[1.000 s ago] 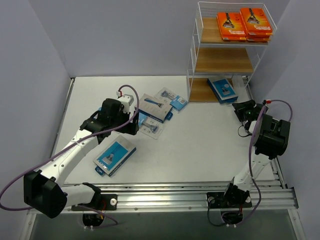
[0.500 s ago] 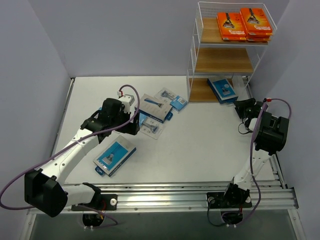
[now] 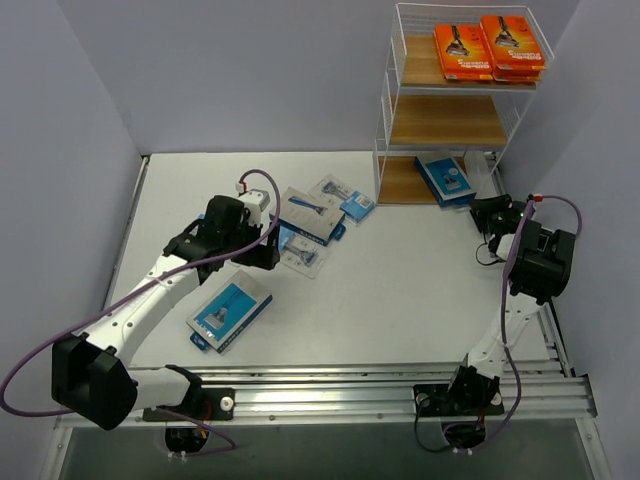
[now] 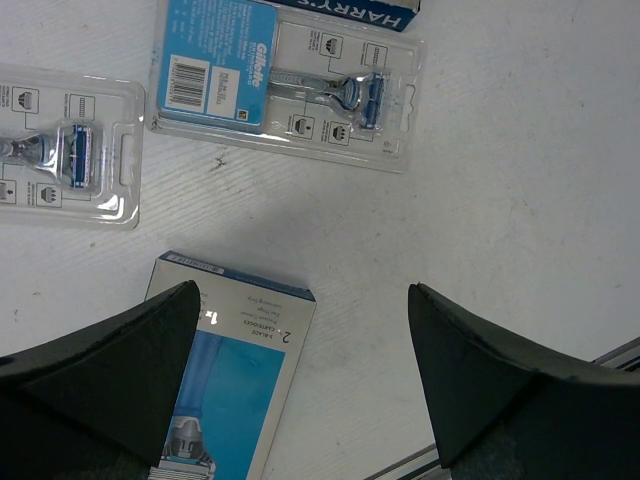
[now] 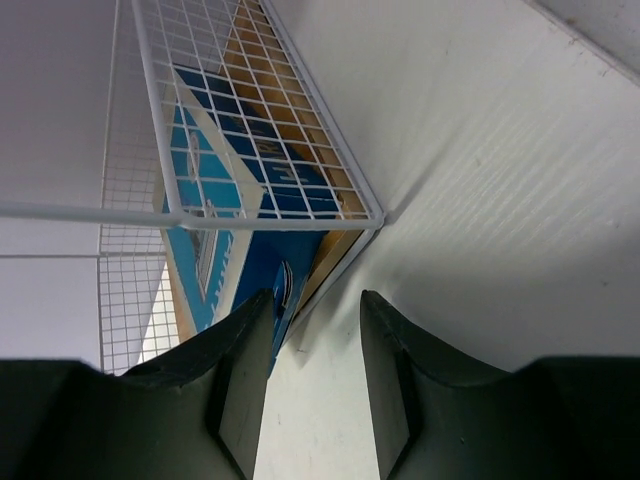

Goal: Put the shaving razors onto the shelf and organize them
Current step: Place the shaving razor onto shelf

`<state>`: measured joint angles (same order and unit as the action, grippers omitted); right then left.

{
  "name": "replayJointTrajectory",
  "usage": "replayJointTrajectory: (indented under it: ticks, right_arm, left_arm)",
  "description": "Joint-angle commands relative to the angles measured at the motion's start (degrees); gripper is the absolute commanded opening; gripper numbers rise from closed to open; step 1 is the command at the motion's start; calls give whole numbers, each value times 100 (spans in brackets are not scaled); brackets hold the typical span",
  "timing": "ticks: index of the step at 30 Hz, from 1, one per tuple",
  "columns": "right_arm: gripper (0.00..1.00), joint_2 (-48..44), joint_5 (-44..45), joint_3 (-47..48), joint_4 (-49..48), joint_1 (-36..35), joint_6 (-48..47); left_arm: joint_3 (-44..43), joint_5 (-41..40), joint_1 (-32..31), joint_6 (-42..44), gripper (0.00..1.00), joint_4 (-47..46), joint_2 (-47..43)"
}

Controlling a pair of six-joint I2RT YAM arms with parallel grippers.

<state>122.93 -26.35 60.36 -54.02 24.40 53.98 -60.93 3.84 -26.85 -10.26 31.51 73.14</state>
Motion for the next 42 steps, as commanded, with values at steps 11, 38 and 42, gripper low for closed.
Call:
replayJointTrajectory:
  ticks: [11, 38, 42]
  right_arm:
    - [31, 222, -125, 389, -328, -67, 166]
    - [4, 424, -239, 240, -1198, -225, 1009]
    - [0, 328, -125, 108, -1128, -225, 992]
  left_arm:
    - [-323, 161, 48, 33, 94, -83, 86]
    - [-332, 240, 57, 24, 94, -57, 112]
    - [-332, 249, 57, 24, 94, -48, 112]
